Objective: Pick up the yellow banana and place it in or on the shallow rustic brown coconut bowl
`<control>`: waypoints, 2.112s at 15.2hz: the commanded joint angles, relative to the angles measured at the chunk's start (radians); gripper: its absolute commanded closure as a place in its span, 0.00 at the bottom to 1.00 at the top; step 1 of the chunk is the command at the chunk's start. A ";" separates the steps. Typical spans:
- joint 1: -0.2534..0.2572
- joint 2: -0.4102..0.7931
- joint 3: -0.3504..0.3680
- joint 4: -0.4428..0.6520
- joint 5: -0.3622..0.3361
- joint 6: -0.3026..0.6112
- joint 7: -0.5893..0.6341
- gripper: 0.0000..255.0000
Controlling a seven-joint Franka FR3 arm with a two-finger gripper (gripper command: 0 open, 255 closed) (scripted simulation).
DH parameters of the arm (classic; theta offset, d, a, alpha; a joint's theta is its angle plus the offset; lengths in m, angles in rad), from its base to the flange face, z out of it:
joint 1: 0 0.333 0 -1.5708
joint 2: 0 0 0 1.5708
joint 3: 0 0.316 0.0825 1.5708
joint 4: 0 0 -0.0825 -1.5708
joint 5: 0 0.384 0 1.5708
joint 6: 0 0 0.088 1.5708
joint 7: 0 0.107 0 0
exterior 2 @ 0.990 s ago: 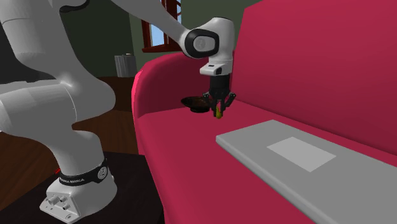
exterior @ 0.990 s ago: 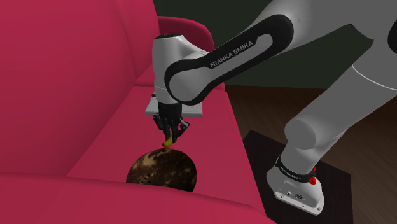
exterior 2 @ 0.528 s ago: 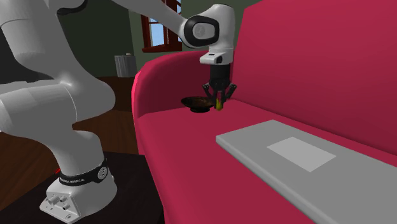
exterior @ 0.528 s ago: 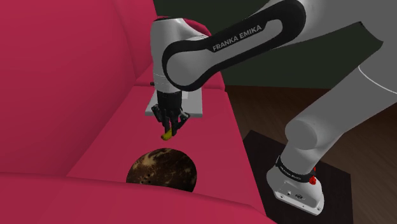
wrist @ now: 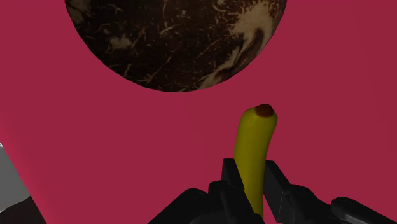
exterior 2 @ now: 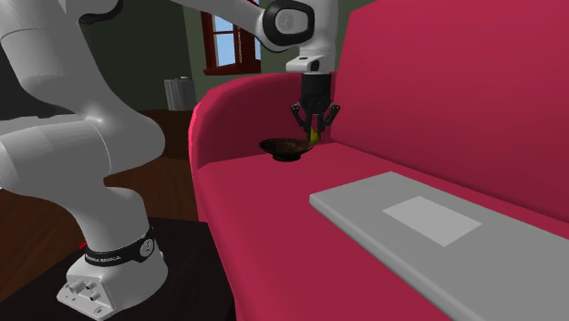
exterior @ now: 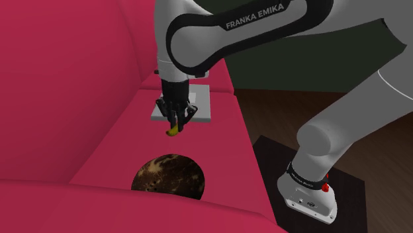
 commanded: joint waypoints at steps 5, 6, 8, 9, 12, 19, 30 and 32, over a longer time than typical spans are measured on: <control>0.002 -0.020 -0.027 0.061 -0.001 -0.081 -0.002 1.00; 0.014 -0.030 -0.015 0.059 0.009 -0.082 0.017 1.00; 0.035 -0.046 0.011 0.059 0.027 -0.084 0.057 1.00; 0.044 -0.052 0.025 0.060 0.036 -0.085 0.077 1.00; 0.068 -0.064 0.074 0.070 0.057 -0.087 0.143 1.00; 0.085 -0.058 0.188 0.088 0.079 -0.058 0.262 1.00; 0.049 -0.008 0.278 -0.015 0.076 0.094 0.269 1.00; 0.049 -0.008 0.278 -0.015 0.077 0.094 0.269 1.00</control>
